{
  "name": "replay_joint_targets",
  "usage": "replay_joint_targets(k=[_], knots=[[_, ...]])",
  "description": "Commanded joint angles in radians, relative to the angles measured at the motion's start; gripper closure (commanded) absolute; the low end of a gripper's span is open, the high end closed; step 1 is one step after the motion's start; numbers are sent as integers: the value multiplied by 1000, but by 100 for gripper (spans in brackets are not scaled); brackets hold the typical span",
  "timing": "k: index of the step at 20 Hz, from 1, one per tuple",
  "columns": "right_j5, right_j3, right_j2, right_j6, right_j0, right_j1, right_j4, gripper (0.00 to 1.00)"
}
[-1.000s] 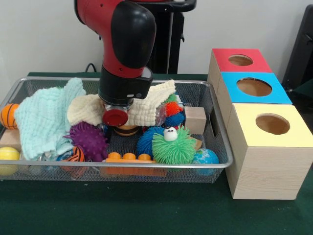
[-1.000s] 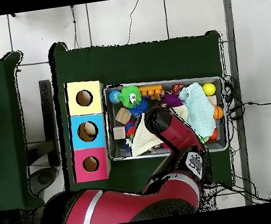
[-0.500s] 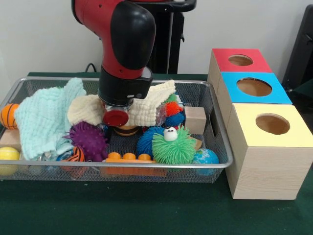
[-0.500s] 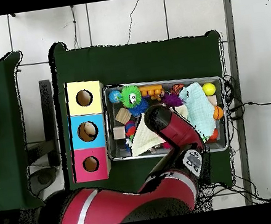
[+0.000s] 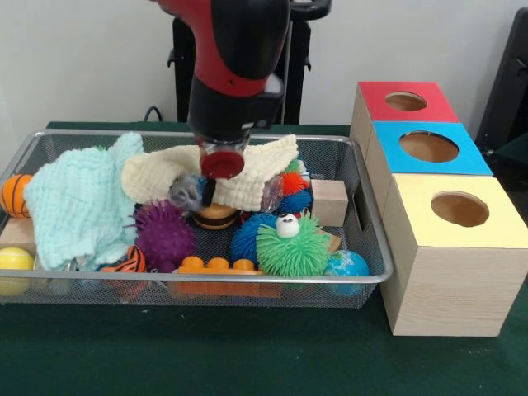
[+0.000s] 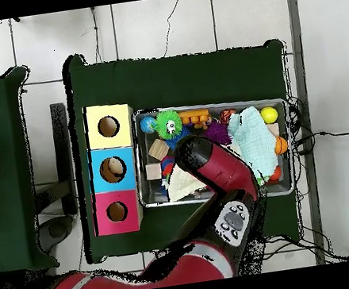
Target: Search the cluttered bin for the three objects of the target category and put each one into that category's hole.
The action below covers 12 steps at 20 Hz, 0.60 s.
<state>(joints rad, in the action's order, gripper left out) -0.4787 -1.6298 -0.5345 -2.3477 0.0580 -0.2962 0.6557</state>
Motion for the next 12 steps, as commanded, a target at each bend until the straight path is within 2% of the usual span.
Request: replay_joint_targets(k=[1,6,12], knots=[[-194,34,-75,-204,73,-130,-66,100],[-280,80,-127,-242,111,-121,-76,100],[-239,60,-102,-226,104,-117,-52,100]])
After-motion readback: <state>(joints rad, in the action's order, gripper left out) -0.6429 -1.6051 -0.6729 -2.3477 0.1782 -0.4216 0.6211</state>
